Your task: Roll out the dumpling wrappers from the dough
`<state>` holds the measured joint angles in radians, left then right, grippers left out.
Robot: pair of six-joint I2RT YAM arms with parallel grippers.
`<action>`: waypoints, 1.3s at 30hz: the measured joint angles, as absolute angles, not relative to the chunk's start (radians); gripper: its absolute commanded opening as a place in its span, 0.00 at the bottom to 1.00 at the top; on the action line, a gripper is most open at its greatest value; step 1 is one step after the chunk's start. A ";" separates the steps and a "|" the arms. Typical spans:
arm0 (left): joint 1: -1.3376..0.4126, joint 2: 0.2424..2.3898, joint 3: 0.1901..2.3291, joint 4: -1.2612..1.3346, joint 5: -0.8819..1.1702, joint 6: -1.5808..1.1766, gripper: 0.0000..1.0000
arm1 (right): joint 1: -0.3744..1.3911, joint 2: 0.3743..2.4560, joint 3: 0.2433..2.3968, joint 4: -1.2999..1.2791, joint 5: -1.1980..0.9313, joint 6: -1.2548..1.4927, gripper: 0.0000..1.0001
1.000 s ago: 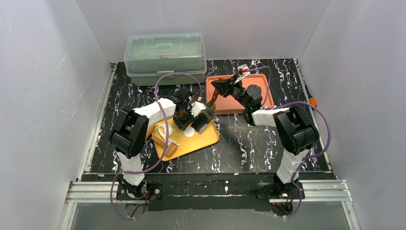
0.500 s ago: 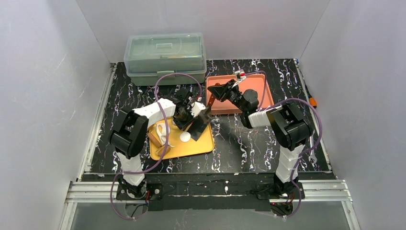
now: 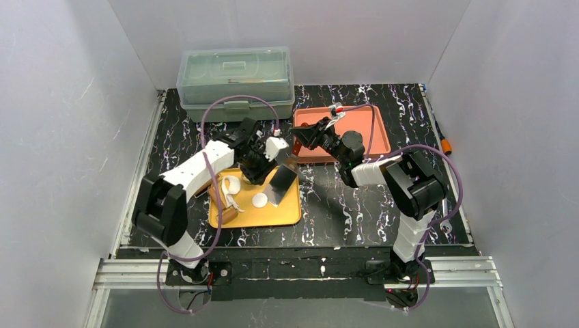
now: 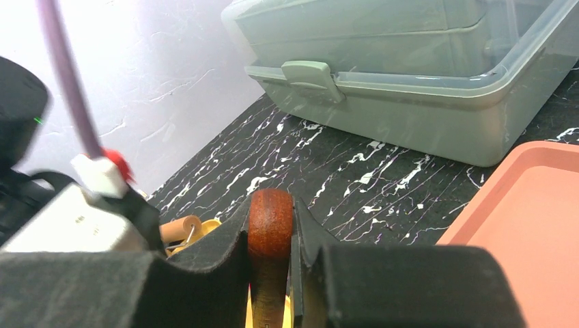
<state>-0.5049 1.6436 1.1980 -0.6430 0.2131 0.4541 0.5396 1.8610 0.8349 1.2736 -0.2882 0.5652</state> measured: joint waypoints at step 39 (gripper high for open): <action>0.083 1.617 0.956 -0.835 0.123 0.319 0.30 | 0.637 1.806 0.787 1.304 -0.089 0.477 0.01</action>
